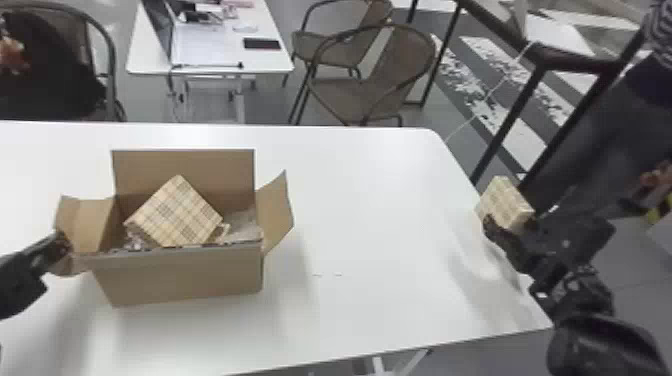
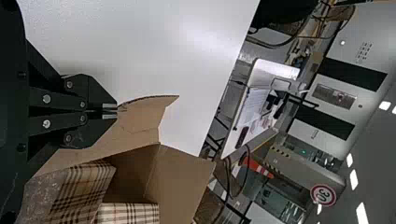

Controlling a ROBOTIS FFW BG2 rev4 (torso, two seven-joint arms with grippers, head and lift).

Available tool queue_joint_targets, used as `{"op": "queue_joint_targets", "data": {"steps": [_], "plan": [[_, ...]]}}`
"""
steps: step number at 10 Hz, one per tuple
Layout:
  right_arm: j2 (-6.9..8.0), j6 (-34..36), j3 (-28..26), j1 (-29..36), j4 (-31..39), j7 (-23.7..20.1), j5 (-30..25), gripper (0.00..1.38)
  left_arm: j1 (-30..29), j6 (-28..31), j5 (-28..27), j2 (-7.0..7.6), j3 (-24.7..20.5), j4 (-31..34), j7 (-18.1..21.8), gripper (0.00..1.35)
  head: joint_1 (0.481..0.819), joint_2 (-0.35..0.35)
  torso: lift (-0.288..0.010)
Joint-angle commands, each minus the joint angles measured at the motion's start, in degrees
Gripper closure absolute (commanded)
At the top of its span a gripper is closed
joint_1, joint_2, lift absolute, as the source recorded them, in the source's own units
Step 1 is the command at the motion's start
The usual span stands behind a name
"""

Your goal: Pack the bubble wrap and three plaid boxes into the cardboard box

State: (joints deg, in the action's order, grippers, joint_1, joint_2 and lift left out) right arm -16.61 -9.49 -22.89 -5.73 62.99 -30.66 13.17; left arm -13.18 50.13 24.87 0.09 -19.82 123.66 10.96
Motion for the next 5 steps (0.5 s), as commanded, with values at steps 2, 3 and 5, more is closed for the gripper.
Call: {"op": "queue_joint_targets", "data": {"steps": [2, 3, 5], "plan": [[-0.53, 0.35, 0.92, -2.27, -1.64, -0.19, -0.69, 0.28, -0.09, -0.12, 0.00, -0.24, -0.14, 0.00, 0.03, 1.22, 0.695, -0.202, -0.148], [-0.35, 3.34, 1.00, -1.39, 1.79, 2.71, -3.68, 0.29, -0.27, -0.12, 0.09, -0.24, -0.22, 0.00, 0.03, 1.22, 0.695, -0.201, -0.148], [0.18, 4.22, 1.09, -0.68, 2.84, 4.03, -4.03, 1.00, -0.27, -0.21, 0.09, -0.24, -0.31, 0.00, 0.03, 1.22, 0.695, -0.203, -0.148]]}}
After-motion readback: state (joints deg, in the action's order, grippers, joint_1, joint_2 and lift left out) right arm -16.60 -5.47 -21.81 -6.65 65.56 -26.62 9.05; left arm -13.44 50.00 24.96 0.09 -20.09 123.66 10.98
